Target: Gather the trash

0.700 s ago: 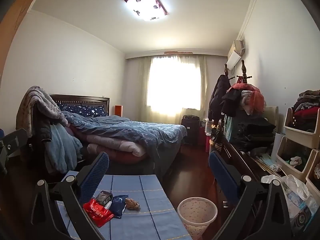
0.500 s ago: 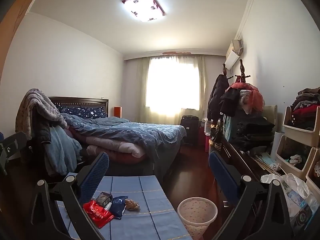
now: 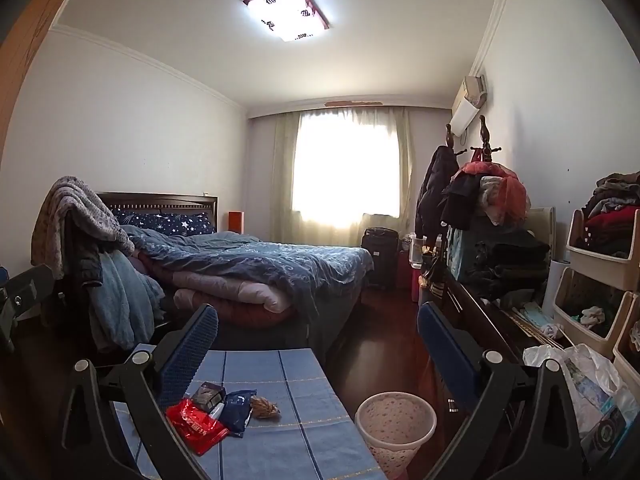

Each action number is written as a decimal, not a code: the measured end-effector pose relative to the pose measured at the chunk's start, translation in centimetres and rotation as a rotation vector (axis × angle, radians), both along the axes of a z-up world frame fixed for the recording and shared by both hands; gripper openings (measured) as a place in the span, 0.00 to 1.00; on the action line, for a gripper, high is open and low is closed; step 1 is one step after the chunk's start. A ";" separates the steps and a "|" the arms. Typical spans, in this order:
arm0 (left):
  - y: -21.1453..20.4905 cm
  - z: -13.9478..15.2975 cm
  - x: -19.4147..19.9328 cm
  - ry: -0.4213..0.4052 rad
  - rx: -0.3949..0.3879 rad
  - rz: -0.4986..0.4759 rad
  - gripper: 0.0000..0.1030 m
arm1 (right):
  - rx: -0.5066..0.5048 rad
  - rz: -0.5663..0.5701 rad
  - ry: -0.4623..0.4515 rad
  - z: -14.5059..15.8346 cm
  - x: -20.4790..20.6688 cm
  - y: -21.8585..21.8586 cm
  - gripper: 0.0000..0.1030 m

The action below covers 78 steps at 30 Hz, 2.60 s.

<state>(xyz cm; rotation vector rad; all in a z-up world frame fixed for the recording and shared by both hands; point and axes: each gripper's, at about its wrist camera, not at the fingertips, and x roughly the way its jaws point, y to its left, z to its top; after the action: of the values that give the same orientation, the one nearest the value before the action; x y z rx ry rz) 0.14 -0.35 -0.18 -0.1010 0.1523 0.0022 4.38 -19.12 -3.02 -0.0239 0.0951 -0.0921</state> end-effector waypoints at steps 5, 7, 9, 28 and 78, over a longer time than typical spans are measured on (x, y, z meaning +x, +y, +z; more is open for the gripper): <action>0.2 -0.6 0.4 0.004 -0.003 -0.004 0.97 | 0.000 0.000 -0.001 -0.2 0.0 0.0 0.97; 0.2 -0.7 0.4 0.004 -0.004 -0.003 0.97 | 0.003 0.004 0.002 -0.2 0.1 -0.1 0.97; 0.2 -0.7 0.4 0.004 -0.003 -0.003 0.97 | 0.003 0.003 0.003 -0.3 0.1 -0.1 0.97; 0.2 -1.1 1.2 0.031 -0.019 -0.008 0.97 | 0.003 0.011 0.027 -0.7 0.9 -0.3 0.97; 11.0 -31.1 28.6 0.699 -0.215 0.145 0.88 | 0.016 0.394 0.782 -23.8 22.5 8.6 0.97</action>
<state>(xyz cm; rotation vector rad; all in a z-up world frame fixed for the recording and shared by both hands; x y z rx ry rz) 28.73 10.64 -31.28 -0.3247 0.8439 0.1675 26.89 -10.55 -26.85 -0.0611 0.8684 0.3185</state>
